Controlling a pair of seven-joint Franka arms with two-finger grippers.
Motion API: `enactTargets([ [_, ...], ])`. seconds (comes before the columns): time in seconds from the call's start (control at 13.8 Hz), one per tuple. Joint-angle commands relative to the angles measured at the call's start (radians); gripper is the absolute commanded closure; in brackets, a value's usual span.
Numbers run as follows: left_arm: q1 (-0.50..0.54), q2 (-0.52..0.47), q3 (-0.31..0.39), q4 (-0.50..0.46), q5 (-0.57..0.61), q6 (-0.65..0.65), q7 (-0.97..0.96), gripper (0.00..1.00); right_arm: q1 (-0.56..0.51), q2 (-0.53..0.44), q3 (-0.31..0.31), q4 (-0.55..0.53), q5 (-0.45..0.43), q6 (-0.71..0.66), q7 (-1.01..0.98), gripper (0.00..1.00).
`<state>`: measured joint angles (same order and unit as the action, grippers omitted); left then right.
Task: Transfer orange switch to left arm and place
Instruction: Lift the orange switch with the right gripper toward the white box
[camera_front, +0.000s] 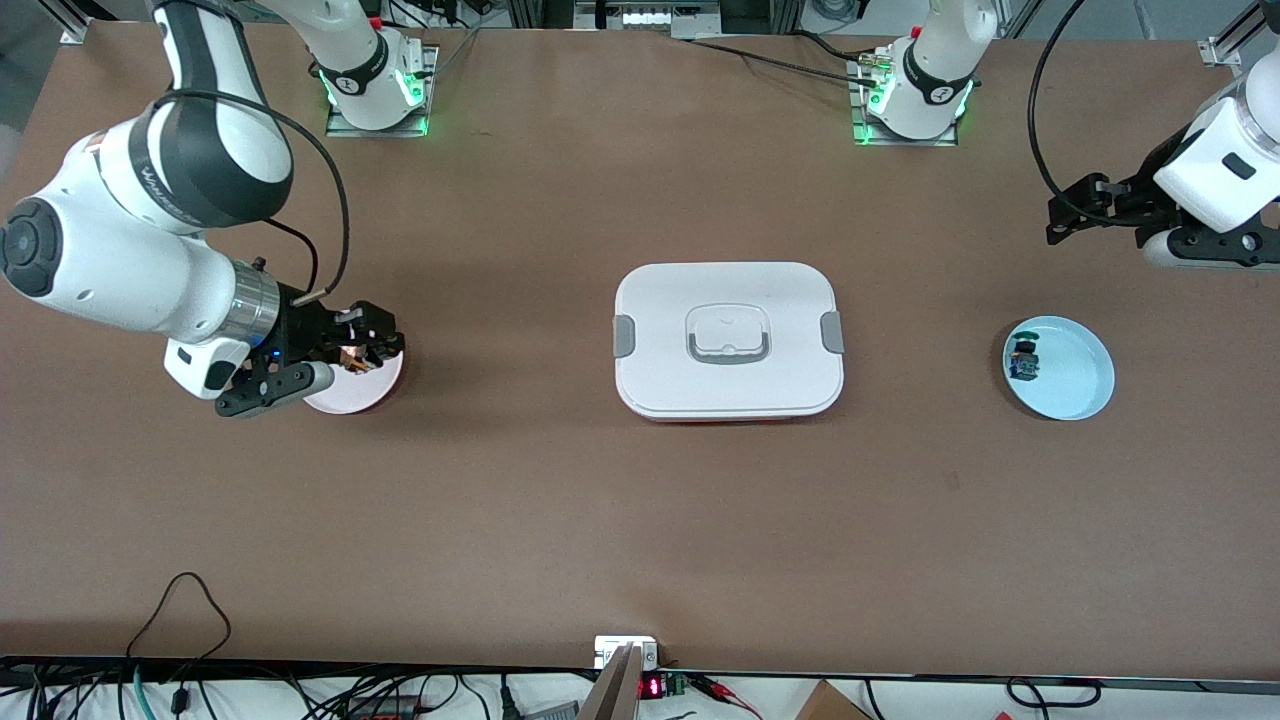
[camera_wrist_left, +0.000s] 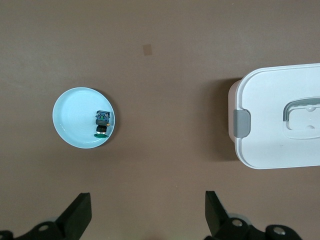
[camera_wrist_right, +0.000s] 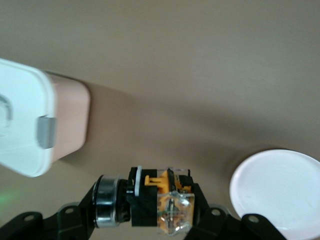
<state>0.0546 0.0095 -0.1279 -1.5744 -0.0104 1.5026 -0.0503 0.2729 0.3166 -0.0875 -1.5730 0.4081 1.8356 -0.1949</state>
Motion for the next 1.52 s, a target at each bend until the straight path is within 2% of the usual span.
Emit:
enactTargets([
  [0.0,0.007,0.015,-0.001,0.030,-0.006,-0.013,0.017,0.00,-0.008,-0.019,0.009,0.039,0.046,-0.053,-0.099,1.00],
  [0.15,0.007,0.015,-0.002,0.030,-0.008,-0.024,0.017,0.00,-0.009,-0.031,0.041,0.041,0.049,-0.064,-0.191,1.00],
  [0.36,0.030,0.015,-0.001,0.028,-0.072,-0.062,0.023,0.00,-0.008,-0.042,0.086,0.041,0.055,-0.067,-0.366,1.00],
  [0.58,0.063,0.035,-0.001,0.027,-0.114,-0.103,0.023,0.00,-0.006,-0.042,0.091,0.039,0.191,-0.070,-0.547,1.00],
  [0.8,0.079,0.105,-0.001,0.028,-0.173,-0.203,0.023,0.00,0.000,-0.042,0.098,0.039,0.251,-0.131,-0.769,1.00],
  [0.94,0.102,0.118,-0.001,0.028,-0.235,-0.208,0.021,0.00,0.002,-0.041,0.111,0.036,0.354,-0.145,-0.872,1.00],
  [1.16,0.126,0.181,-0.001,0.046,-0.247,-0.206,0.043,0.00,0.025,-0.028,0.112,0.028,0.536,-0.135,-1.036,1.00],
  [1.45,0.182,0.227,-0.006,0.017,-0.526,-0.278,0.050,0.00,0.055,0.016,0.111,0.027,0.765,-0.116,-1.208,1.00],
])
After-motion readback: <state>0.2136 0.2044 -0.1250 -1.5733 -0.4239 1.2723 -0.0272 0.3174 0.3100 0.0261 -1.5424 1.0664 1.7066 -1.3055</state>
